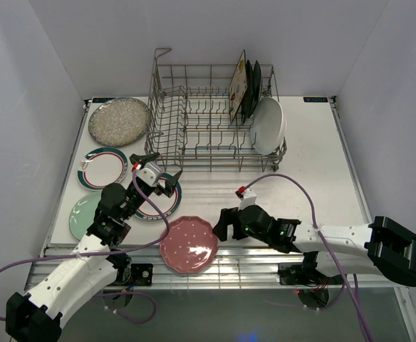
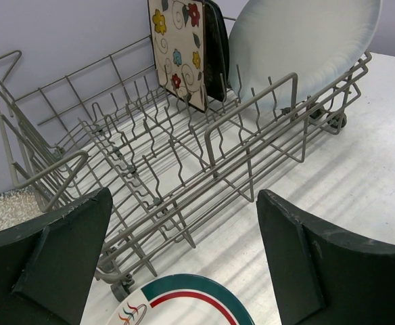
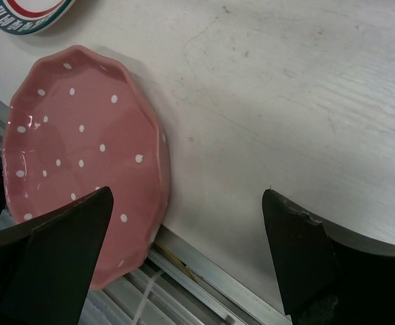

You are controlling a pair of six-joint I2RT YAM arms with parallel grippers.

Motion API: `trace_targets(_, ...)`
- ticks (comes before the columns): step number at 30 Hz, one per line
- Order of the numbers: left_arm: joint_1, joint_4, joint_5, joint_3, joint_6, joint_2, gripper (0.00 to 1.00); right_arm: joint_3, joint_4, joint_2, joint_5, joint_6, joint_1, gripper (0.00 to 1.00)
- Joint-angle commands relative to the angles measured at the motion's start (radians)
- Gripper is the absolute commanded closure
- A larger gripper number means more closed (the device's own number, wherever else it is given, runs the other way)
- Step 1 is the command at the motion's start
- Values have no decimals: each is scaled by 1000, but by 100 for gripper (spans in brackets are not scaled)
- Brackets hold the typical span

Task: Load the plates into the dish rack
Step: Pick up the plate from the corner of the board.

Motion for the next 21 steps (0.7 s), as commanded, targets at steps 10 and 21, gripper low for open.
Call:
trace_targets(10,2,9,-9,0,-3,-24,2,164,50,194,73,-7,68,8)
trace_targets(21,2,7,-3,-3,0,-32,2,276,-53,320,122,-11,108,28)
